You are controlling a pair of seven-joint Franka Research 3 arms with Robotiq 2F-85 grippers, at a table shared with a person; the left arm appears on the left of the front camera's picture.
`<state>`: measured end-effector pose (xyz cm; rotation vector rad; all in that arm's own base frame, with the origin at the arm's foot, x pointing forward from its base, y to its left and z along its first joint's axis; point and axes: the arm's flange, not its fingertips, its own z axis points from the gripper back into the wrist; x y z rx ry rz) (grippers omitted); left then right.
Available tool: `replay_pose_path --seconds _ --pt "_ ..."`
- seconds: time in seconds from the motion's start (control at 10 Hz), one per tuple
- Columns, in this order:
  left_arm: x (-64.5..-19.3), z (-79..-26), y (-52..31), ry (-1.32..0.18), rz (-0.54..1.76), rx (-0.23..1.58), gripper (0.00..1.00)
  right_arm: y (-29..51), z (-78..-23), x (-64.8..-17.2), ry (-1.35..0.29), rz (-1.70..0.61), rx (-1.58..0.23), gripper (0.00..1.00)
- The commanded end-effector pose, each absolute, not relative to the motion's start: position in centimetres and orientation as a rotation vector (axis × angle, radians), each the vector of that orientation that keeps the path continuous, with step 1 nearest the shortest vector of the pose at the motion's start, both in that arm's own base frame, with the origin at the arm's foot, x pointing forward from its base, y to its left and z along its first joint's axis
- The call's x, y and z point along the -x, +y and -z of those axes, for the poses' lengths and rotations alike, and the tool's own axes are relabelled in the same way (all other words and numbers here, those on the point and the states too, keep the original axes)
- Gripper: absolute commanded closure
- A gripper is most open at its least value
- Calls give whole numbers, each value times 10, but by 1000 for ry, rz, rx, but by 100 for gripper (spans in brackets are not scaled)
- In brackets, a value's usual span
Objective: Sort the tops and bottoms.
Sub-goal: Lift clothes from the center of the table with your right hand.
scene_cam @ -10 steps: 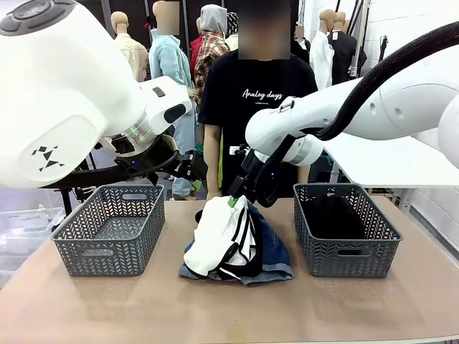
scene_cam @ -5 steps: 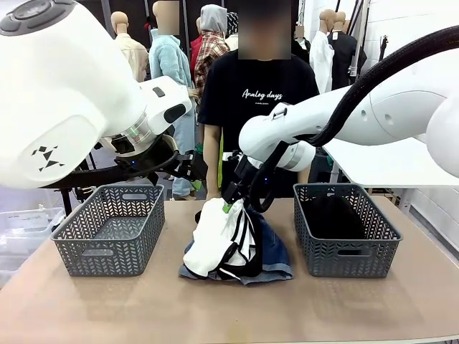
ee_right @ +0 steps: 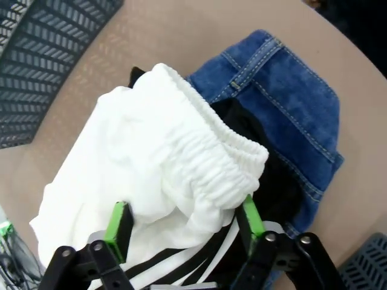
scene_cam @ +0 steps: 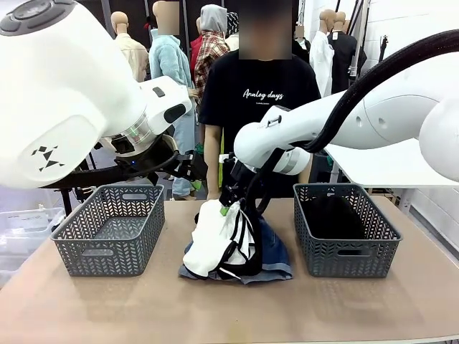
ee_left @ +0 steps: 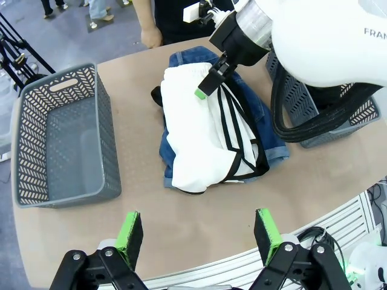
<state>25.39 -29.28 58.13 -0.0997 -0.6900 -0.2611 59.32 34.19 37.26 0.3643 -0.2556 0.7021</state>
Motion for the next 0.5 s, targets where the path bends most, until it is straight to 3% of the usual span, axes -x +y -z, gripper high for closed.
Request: replay_pose_path --seconds 0.0,0.3,0.4 --pt "-254 -580 -290 -693 262 107 4 352 -361 -596 -232 -670 -327 44" --pt "-254 -580 -290 -693 262 107 4 354 -359 -596 -217 -668 -317 97" --pt "-254 -580 -290 -693 262 107 4 354 -360 -596 -217 -666 -323 100"
